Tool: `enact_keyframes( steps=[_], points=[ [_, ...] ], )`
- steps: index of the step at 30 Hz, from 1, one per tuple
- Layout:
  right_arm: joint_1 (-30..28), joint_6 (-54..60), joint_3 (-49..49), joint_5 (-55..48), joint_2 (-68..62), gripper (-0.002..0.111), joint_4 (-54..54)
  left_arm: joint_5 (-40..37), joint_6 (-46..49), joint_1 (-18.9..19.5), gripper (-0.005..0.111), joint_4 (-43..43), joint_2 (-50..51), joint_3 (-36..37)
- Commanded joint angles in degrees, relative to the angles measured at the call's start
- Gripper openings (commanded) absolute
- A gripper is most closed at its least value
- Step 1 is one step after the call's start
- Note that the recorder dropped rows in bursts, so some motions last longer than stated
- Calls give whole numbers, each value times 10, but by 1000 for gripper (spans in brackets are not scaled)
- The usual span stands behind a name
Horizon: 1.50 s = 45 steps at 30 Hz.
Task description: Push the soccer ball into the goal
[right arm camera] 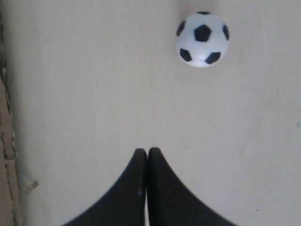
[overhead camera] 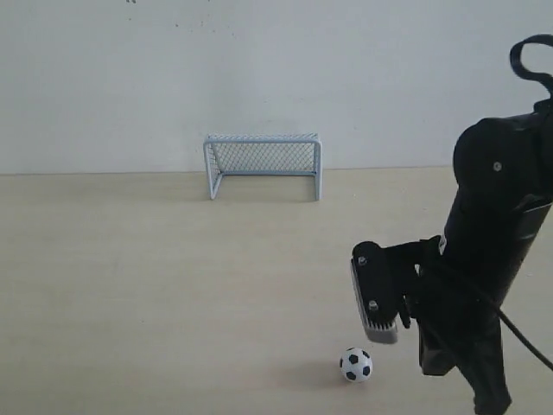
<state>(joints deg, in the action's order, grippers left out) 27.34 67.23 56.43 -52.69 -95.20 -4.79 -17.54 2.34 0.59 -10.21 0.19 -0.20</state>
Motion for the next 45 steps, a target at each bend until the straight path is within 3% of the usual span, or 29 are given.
enact_keyframes(
  steps=[1, 5, 21, 45],
  points=[
    [4, 136, 4, -20, -3, 0, -6, 2, 3, 2, 4, 2, -2, 2],
    [4, 237, 4, -28, -3, 0, -51, 2, 3, 2, 4, 2, -2, 2],
    [6, 198, 4, 12, -67, 0, -90, 2, 3, 2, 4, 2, -2, 2],
    [6, 308, 4, 57, -86, 0, -94, 2, 3, 2, 4, 2, -2, 2]
  ],
)
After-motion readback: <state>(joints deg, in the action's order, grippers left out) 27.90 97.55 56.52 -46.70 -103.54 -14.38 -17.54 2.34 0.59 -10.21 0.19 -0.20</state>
